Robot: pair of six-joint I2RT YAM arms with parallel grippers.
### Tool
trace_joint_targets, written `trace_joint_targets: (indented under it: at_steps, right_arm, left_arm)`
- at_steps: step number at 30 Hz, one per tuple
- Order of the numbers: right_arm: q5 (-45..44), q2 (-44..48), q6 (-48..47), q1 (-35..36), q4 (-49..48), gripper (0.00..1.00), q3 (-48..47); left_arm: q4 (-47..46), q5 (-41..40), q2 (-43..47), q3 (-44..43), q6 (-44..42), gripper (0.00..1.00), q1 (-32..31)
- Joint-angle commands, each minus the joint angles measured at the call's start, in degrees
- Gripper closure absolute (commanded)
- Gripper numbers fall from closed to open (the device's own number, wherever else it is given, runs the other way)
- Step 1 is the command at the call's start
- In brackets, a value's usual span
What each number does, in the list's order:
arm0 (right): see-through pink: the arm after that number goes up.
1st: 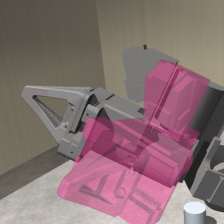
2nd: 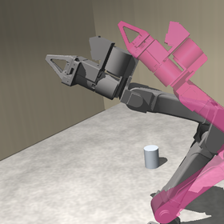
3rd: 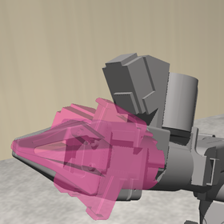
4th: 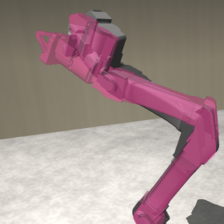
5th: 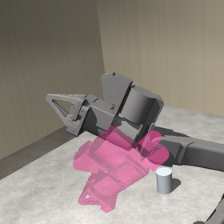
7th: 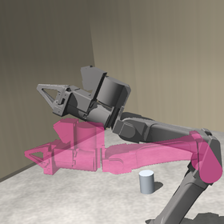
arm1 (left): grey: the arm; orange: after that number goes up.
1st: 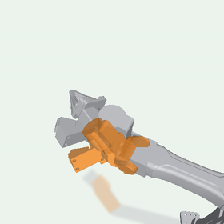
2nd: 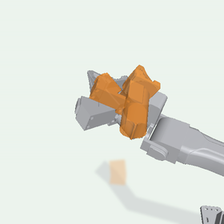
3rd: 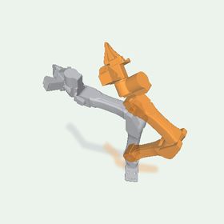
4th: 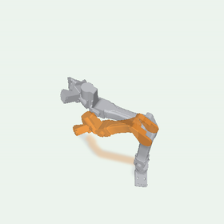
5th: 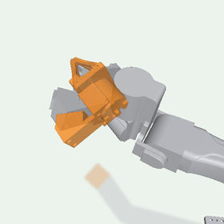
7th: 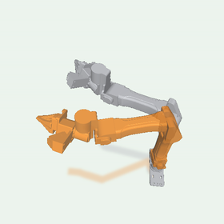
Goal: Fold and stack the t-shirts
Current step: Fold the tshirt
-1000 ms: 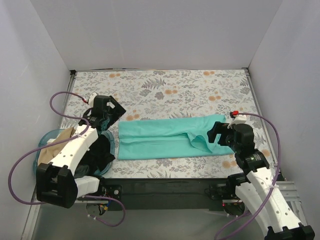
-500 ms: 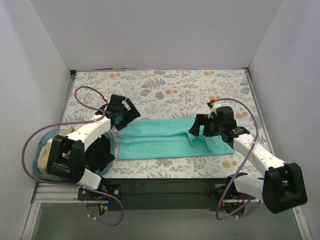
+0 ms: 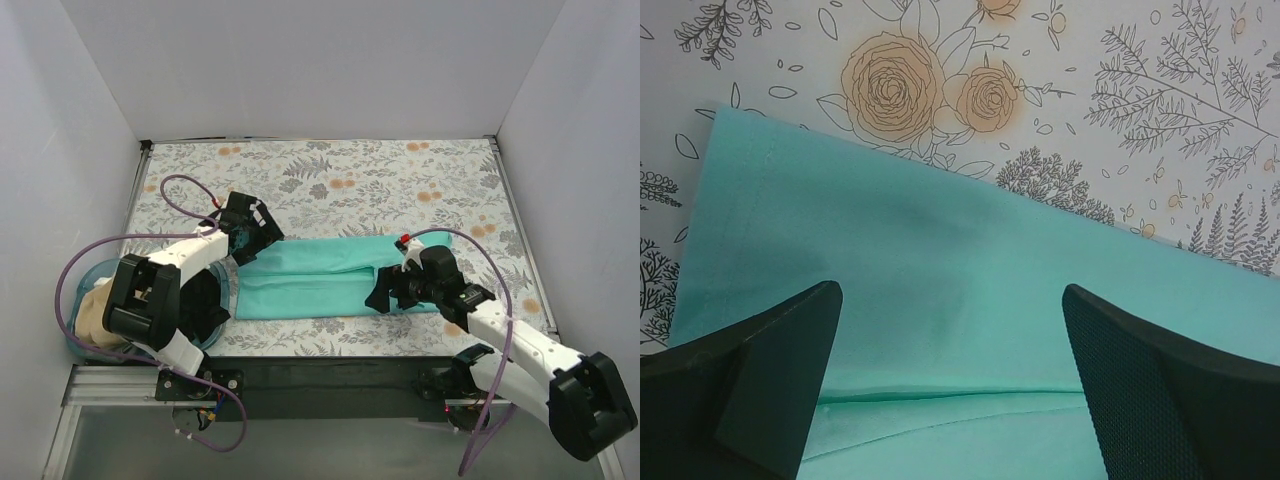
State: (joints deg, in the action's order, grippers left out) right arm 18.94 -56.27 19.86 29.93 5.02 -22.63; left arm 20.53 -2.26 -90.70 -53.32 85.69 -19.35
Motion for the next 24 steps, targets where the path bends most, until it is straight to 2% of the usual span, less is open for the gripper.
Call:
trace_joint_targets:
  at_steps: [1,5,10,13,17,20,24]
  right_arm:
    - [-4.08,6.6,1.85,0.3,4.2,0.02,-2.41]
    - [-11.36,12.49,4.75,0.13,7.19,0.02,-3.65]
    - [-22.18,7.87,9.06,-1.89,12.38,0.02,-5.14]
    - [-19.39,3.46,9.06,-7.15,11.77,0.02,-6.28]
    - [-14.99,-6.82,7.48,-15.76,8.61,0.02,-7.6]
    - [-13.49,-15.43,5.72,-19.11,6.85,0.02,-10.41]
    - [-12.79,-27.55,3.7,-20.09,5.0,0.02,-17.43]
  left_arm:
    - [-0.85,0.68,0.78,-1.79,-0.88,0.07,-0.25]
    - [-1.28,1.29,0.87,-1.53,-1.05,0.07,-0.42]
    - [-1.81,1.47,-0.27,-0.21,-1.58,0.07,-0.86]
    - [-2.34,1.56,-0.88,1.02,-1.49,0.07,-1.12]
    - [-2.78,1.73,-1.68,2.34,-0.53,0.07,-1.91]
    - [-2.69,0.87,-2.38,3.74,0.53,0.07,-4.19]
    - [-0.95,0.85,0.33,7.26,4.92,0.07,-8.15]
